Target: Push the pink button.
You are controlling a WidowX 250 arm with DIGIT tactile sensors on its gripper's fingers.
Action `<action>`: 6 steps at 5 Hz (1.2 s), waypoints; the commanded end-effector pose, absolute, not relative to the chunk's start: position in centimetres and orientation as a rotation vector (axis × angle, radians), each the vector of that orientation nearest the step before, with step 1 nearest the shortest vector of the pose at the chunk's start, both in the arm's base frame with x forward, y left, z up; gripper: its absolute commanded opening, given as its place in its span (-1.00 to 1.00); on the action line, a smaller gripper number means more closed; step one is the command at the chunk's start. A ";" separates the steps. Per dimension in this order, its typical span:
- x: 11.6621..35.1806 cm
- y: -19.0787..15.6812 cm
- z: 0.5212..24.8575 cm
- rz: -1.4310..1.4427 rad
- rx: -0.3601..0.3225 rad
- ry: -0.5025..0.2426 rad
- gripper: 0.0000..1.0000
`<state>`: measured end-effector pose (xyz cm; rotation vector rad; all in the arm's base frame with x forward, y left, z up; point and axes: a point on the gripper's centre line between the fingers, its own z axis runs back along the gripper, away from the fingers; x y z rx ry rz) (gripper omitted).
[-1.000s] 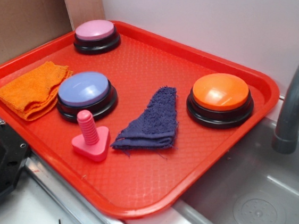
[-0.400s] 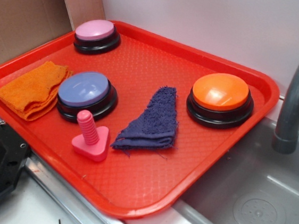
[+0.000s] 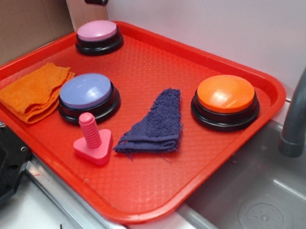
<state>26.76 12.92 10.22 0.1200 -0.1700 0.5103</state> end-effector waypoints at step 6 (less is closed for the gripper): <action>27.7 14.4 6.0 0.624 0.144 -0.133 1.00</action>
